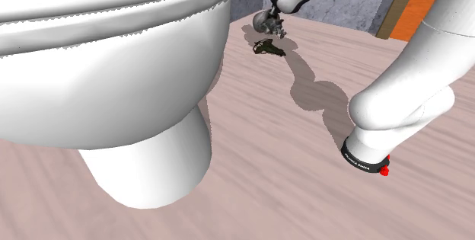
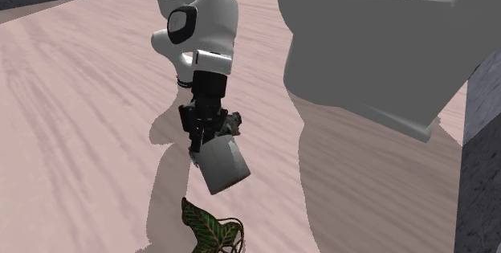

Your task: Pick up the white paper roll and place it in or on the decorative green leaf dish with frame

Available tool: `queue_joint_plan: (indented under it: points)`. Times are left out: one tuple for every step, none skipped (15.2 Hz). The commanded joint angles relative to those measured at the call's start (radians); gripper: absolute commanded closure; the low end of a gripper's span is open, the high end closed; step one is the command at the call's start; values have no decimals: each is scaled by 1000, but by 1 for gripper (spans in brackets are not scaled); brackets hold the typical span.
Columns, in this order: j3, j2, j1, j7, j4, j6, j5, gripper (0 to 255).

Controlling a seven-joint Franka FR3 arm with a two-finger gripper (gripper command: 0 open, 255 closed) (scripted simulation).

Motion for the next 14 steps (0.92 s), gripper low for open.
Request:
queue_joint_plan:
  points:
    - [-20, 43, -20, -57, 54, 15, 22, 255]
    - [-28, 63, -30, -84, 80, 20, 35, 255]
    - [-34, 84, -40, -112, 107, 25, 49, 255]
    - [-40, 106, -50, -140, 135, 28, 64, 255]
    - [-46, 128, -61, -168, 164, 31, 80, 255]
    - [-50, 151, -72, -197, 195, 32, 96, 255]
    - [-52, 168, -80, -218, 218, 33, 108, 255]
    - [-54, 173, -80, -208, 211, 42, 98, 255]
    - [-56, 177, -79, -197, 204, 52, 89, 255]
    - [-58, 181, -78, -187, 198, 62, 79, 255]
    - [-61, 186, -77, -176, 192, 71, 69, 255]
    - [-64, 191, -76, -165, 186, 81, 59, 255]
    - [-67, 196, -75, -154, 180, 90, 49, 255]
    - [-70, 201, -74, -143, 175, 99, 38, 255]
